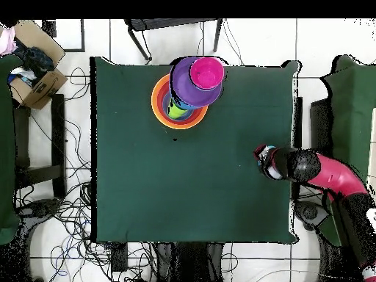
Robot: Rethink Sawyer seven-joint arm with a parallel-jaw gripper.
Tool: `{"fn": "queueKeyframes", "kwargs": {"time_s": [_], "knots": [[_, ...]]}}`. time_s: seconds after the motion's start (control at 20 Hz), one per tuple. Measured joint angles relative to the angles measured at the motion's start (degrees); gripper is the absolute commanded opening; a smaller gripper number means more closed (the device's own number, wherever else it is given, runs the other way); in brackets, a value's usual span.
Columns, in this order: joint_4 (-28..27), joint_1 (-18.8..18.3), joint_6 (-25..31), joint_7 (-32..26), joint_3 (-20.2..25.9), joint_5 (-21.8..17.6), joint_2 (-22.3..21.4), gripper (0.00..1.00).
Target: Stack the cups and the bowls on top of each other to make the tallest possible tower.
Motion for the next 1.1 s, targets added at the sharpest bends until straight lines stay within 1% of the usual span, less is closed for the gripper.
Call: {"fn": "queueKeyframes", "kwargs": {"time_s": [0.5, 0.55, 0.8, 1.1], "knots": [[-0.3, -0.2, 0.0, 0.0, 0.1, 0.1, 0.3, 1.0], [-0.3, -0.2, 0.0, 0.0, 0.1, 0.0, 0.3, 0.0], [-0.4, -0.3, 0.0, 0.0, 0.1, 0.0, -0.9, 0.0], [-0.4, -0.2, 0.0, 0.0, 0.1, 0.0, -1.1, 0.0]]}}
